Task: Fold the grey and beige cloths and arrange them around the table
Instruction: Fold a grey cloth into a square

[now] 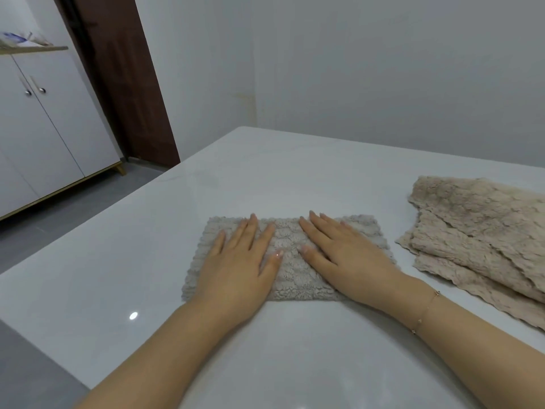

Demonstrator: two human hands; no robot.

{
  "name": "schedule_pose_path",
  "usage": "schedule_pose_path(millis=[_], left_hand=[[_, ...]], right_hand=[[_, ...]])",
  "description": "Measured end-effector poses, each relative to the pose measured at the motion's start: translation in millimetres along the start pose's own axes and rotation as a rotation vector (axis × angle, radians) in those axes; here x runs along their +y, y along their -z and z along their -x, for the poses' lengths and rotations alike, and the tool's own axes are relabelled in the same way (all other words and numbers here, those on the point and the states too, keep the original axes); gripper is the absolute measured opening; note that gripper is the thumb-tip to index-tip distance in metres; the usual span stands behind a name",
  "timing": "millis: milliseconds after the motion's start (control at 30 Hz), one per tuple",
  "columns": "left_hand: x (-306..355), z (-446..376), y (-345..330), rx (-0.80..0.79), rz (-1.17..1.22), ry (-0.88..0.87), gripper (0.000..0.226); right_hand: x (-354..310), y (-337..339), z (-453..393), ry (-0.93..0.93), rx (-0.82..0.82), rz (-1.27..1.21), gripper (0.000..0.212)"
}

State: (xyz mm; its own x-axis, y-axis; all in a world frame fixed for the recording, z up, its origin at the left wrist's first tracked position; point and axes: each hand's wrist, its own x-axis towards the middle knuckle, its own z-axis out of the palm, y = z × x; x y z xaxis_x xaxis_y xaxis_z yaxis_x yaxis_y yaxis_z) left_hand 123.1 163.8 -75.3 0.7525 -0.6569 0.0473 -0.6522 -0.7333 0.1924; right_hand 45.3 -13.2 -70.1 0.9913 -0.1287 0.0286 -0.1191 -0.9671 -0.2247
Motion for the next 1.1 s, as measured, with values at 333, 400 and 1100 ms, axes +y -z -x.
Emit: schedule_pose_path(millis=[333,400,1100], left_hand=[[-23,2,0,0.059,0.037,0.185,0.054],[-23,2,0,0.057,0.031,0.184,0.055],[111,36,-12,0.355,0.016,-0.717,0.026]], right_hand=[[34,10,11,-0.132,-0.027,0.009,0.066],[39,11,12,-0.161,-0.038,-0.029,0.064],[59,97,44,-0.186,-0.404,-0.227,0.044]])
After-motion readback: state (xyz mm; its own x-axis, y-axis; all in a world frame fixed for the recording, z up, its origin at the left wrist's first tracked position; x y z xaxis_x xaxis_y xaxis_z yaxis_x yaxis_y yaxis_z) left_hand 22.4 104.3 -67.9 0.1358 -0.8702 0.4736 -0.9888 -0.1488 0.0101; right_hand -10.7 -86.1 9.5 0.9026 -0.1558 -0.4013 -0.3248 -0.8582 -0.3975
